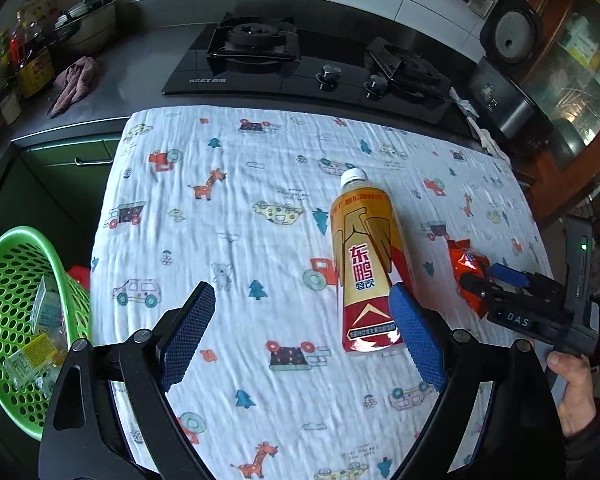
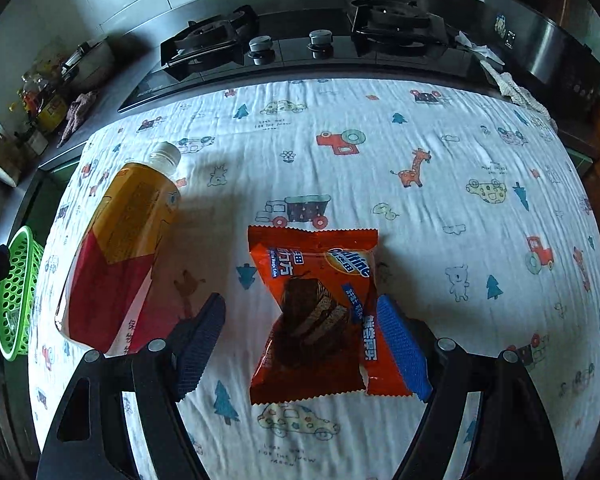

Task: Collect trash
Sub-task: 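Grasp the orange snack packet with the right tool while the left grasps the gold drink bottle, then carry the gold bottle into the basket and release it with the left tool while the right carries the packet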

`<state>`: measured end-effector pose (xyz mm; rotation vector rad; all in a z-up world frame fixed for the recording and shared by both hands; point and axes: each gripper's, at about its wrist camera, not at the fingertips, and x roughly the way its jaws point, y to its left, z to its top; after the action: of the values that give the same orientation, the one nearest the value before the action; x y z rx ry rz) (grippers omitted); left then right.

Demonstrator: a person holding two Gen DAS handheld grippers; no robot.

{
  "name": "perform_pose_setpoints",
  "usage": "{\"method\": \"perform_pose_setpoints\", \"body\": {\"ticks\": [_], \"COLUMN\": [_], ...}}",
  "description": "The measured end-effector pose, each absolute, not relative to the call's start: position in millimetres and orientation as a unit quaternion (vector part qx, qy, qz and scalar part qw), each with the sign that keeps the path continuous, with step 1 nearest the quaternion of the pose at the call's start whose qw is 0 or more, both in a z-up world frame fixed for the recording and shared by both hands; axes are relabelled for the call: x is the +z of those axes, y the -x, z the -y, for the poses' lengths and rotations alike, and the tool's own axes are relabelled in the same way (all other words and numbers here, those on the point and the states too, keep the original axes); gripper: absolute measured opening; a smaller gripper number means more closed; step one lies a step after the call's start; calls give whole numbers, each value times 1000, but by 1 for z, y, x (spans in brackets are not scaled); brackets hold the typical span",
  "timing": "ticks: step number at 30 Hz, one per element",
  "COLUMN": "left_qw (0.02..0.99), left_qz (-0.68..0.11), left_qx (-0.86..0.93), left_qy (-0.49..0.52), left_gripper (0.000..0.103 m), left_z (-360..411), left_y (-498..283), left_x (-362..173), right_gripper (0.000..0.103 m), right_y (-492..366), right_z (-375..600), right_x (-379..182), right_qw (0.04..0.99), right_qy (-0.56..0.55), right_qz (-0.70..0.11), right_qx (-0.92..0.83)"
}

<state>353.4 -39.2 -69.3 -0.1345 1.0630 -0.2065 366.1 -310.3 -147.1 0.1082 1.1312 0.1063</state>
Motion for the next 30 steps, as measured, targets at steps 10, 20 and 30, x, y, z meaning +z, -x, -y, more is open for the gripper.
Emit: {"method": "perform_pose_setpoints", "body": {"ticks": [10,20,30], "left_qw": [846,835,815], "left_qz": [-520,-539,-570], "left_qx": [-113,-113,-101], "left_qy": [41,10,11], "left_gripper": [90,92,92], "left_z": [82,115,130], "left_y": [-374,-397,-418], "left_x": [-80,-97,-124], "right_gripper": [73,46,45], "right_y": [-372,-357,-330], "right_z": [319,323,332], "right_x": [-159,-153,-140], "right_qw": [838,844,852], "right_qy": [-63,-71,-70], "right_qz": [-540,-528,-513], "right_qx": [56,69,80]}}
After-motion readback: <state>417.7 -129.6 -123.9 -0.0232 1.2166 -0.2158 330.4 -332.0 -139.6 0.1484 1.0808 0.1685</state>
